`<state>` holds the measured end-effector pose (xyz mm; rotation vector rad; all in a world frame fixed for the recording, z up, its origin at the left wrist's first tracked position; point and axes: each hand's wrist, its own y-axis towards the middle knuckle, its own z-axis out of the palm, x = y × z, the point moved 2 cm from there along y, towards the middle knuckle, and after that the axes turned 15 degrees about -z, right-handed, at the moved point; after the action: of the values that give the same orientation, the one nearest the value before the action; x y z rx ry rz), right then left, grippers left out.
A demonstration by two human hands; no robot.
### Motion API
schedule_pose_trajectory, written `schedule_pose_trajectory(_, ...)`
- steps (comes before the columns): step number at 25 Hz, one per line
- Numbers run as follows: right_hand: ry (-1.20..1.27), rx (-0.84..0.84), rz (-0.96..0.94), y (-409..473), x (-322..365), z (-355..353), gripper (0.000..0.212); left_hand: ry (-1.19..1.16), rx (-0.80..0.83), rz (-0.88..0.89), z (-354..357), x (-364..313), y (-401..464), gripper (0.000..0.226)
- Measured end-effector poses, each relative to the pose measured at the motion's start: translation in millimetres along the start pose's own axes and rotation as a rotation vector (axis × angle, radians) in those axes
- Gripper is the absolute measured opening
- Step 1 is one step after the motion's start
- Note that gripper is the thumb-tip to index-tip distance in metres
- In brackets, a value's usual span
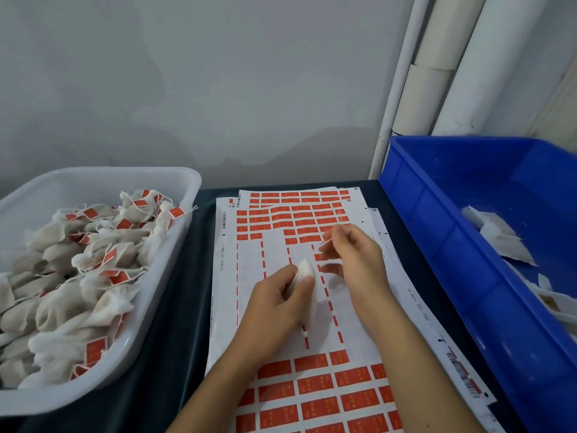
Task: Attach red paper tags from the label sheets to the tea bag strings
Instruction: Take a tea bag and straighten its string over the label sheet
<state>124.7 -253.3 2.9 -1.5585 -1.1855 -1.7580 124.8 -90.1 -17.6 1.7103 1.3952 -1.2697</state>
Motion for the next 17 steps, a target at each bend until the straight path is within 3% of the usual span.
schedule_pose_trajectory(3, 0.144, -0.048, 0.104, -7.9, -6.6, -9.8, 0.028, -0.099, 0.046, 0.012, -4.9, -2.2, 0.4, 0.031)
schedule_pose_trajectory(6, 0.090, -0.074, 0.009, -7.1, 0.6, -18.3, 0.023, -0.145, 0.066, -0.010, -8.2, -4.2, 0.3, 0.034)
schedule_pose_trajectory(10, -0.094, 0.215, -0.193, -22.2, 9.2, -7.9, 0.028, -0.080, 0.072, 0.005, -7.0, -7.3, -1.4, 0.030)
schedule_pose_trajectory(13, -0.081, 0.423, -0.162, -27.5, 11.8, -0.9, 0.029, -0.034, 0.138, 0.043, -5.0, -7.6, -2.0, 0.029)
schedule_pose_trajectory(17, -0.051, 0.524, -0.124, -26.8, 12.7, -5.4, 0.024, -0.033, 0.206, 0.052, -1.7, -5.6, -0.9, 0.032)
